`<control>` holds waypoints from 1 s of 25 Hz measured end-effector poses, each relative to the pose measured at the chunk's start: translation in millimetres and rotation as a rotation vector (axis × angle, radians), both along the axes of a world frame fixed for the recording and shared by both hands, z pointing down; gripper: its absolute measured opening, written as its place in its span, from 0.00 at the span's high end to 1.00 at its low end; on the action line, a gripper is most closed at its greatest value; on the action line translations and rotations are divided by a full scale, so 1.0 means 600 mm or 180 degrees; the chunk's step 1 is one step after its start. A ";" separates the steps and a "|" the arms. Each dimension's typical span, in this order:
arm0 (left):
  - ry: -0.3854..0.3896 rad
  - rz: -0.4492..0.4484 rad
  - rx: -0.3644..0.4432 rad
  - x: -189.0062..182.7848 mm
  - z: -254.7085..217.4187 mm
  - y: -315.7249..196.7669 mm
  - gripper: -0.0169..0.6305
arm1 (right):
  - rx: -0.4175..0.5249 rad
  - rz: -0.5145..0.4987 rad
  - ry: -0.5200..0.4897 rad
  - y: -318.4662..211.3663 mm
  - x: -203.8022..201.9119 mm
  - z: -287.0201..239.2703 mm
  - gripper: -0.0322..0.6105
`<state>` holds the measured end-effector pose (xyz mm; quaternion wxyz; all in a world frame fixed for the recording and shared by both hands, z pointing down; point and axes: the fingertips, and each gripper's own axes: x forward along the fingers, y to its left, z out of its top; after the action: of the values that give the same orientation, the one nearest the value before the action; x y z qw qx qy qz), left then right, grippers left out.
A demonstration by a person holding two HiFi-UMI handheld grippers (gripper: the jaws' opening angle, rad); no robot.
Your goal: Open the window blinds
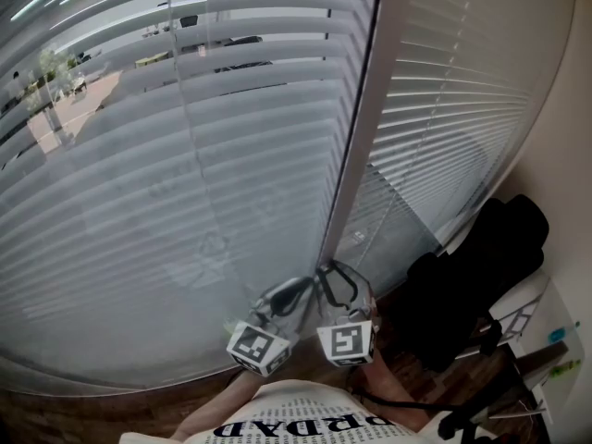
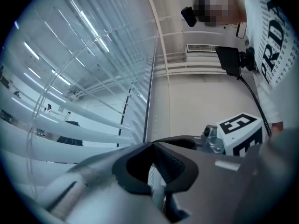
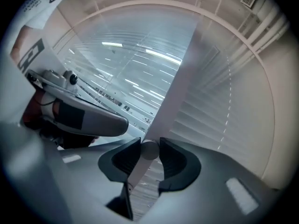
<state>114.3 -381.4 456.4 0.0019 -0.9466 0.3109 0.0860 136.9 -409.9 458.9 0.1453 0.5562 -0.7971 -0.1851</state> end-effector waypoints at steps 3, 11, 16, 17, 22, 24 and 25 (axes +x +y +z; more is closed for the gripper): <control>-0.0011 0.0010 0.0004 0.001 0.000 0.000 0.99 | -0.0081 -0.0018 -0.0287 -0.002 0.004 0.001 0.74; -0.0004 0.0028 -0.0003 0.001 -0.001 0.003 0.99 | -0.0390 -0.0071 -0.1203 -0.005 0.019 0.012 0.74; 0.0049 0.0008 -0.0012 -0.002 -0.004 0.002 0.99 | -0.0461 -0.0090 -0.1435 -0.007 0.020 0.011 0.74; 0.0047 0.0010 -0.0010 -0.003 -0.002 0.002 0.99 | -0.0479 -0.0091 -0.1505 -0.007 0.020 0.011 0.74; -0.0016 0.0024 0.0043 -0.003 0.002 0.001 0.99 | -0.0601 -0.0117 -0.1927 -0.009 0.024 0.013 0.74; -0.0045 0.0018 0.0072 -0.004 0.003 0.001 0.99 | -0.0669 -0.0128 -0.2122 -0.010 0.025 0.015 0.74; -0.0041 0.0021 0.0062 -0.003 0.004 0.001 0.99 | -0.0689 -0.0127 -0.2188 -0.010 0.025 0.016 0.74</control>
<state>112.2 -381.0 458.8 0.0129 -0.9480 0.3069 0.0830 152.0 -415.7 468.2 -0.0768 0.5516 -0.8250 0.0955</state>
